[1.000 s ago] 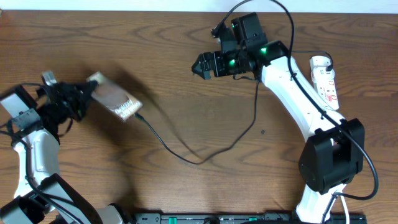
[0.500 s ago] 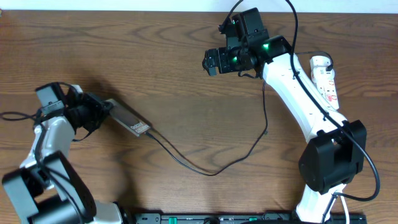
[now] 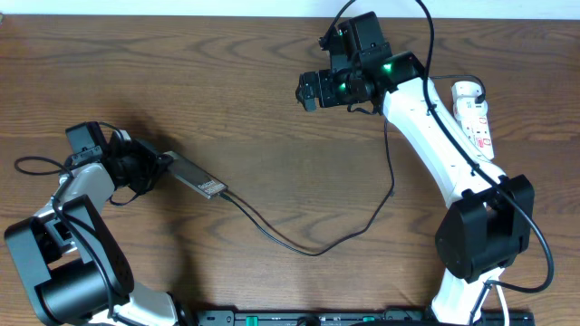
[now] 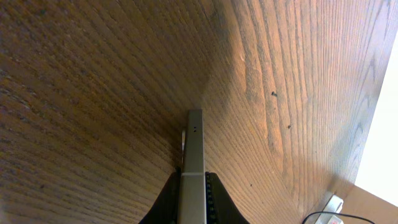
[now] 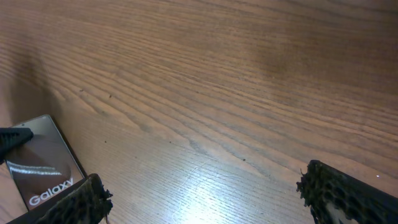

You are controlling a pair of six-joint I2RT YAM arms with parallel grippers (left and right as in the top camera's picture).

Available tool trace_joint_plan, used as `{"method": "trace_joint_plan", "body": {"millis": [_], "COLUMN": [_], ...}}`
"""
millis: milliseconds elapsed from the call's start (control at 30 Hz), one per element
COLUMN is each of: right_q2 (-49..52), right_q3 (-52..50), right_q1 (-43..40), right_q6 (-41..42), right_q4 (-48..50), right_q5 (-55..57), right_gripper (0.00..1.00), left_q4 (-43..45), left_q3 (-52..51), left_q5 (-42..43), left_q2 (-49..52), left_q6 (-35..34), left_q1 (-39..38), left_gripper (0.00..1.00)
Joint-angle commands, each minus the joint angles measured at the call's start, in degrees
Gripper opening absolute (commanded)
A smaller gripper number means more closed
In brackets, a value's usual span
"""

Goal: Plug charger to phone and switch on socket
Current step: 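Lower the phone flat onto the table with the left gripper, then move the right gripper over the white power strip's switch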

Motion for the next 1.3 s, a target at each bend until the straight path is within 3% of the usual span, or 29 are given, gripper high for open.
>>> {"method": "trace_joint_plan", "body": {"millis": [0,300,400,533,800,1100,1267], "right_q2": [0.26,0.26,0.26,0.26,0.26,0.26,0.26], "right_q3": [1.27,1.27,1.27,1.27,1.27,1.27,1.27], "right_q1": [-0.02,-0.02,-0.02,-0.02,-0.02,-0.04,-0.13], "right_q6": [-0.85,-0.85,-0.85,-0.85,-0.83,-0.90,-1.25], "right_q4": [-0.24,-0.31,-0.31,-0.31,-0.35,-0.68,-1.25], "right_q5": [0.50,0.48,0.48,0.50,0.46,0.55,2.64], "right_gripper": [0.99,0.99,0.99,0.99,0.99,0.99,0.99], "left_q4": [-0.79,-2.93,-3.39,-4.22,-4.87,-4.35,-6.69], "left_q3": [0.74,0.74,0.74,0.74,0.74,0.76,0.81], "left_q5": [0.04,-0.20,-0.20,-0.22,-0.42,-0.79,-0.59], "left_q2": [0.44,0.44,0.44,0.44,0.44,0.17,-3.10], "left_q6": [-0.04,-0.02,-0.02,0.28,0.44,2.05,6.36], "left_q1": [-0.20,-0.17,-0.17,-0.17,-0.17,0.70,2.29], "left_gripper": [0.07,0.08,0.22,0.32,0.32,0.40,0.40]}}
